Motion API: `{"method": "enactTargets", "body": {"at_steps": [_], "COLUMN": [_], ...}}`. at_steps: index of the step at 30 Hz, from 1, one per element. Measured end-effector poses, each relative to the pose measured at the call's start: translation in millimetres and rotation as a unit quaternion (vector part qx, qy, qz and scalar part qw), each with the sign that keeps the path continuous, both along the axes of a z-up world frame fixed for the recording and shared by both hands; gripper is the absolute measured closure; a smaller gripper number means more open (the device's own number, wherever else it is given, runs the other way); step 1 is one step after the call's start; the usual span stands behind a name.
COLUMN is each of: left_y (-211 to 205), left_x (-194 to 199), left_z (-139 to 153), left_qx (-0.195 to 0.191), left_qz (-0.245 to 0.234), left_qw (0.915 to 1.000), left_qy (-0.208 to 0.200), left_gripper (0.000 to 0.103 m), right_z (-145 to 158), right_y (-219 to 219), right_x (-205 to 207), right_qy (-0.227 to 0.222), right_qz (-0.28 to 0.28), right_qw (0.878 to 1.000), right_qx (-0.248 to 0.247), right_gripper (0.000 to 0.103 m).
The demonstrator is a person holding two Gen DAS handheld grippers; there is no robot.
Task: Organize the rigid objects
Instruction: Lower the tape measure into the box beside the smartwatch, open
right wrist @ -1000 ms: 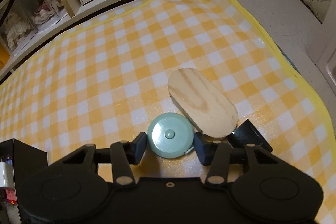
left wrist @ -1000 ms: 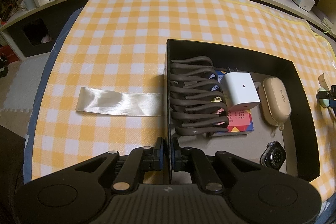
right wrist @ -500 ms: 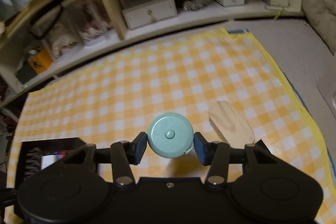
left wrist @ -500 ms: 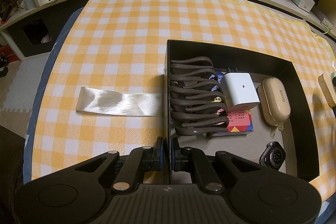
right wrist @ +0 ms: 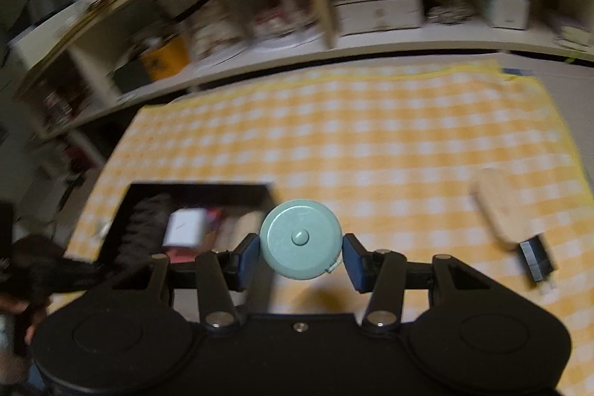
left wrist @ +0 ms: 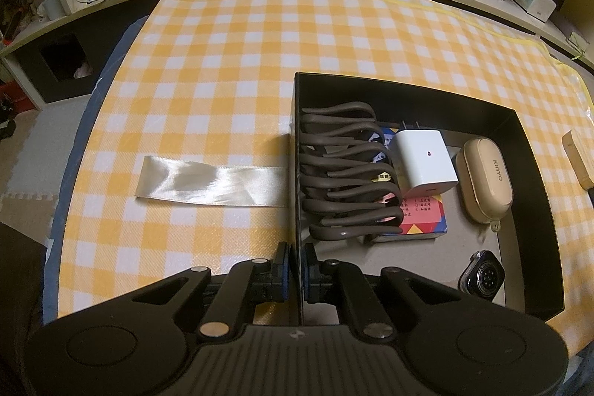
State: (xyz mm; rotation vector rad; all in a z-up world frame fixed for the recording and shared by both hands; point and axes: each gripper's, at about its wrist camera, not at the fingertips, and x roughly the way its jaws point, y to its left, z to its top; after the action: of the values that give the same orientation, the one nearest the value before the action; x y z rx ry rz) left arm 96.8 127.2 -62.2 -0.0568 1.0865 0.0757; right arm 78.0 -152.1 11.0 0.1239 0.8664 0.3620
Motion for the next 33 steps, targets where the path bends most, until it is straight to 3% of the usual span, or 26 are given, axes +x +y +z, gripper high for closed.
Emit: {"method": "enactTargets", "body": {"at_steps": [10, 17, 24, 33], "left_y": [0, 4, 10, 5], "left_x": [0, 3, 6, 9], "left_z": [0, 4, 5, 3], "left_qx": [-0.001, -0.003, -0.008, -0.016], "left_qz": [0.001, 0.002, 0.004, -0.001], "left_qw": [1.0, 1.0, 1.0, 0.9999], "left_qy": [0.0, -0.001, -0.001, 0.001], "left_gripper": [0.096, 0.096, 0.096, 0.094], "right_z": [-30, -57, -78, -78], "right_y": [74, 117, 127, 124], "right_x": [-12, -9, -7, 0], "right_qy": [0.059, 0.071, 0.074, 0.111], "right_qz": [0.103, 0.158, 0.189, 0.182], "right_qw": [0.993, 0.984, 0.977, 0.974], "right_qx": [0.008, -0.032, -0.062, -0.076], "right_gripper": [0.053, 0.053, 0.053, 0.054]}}
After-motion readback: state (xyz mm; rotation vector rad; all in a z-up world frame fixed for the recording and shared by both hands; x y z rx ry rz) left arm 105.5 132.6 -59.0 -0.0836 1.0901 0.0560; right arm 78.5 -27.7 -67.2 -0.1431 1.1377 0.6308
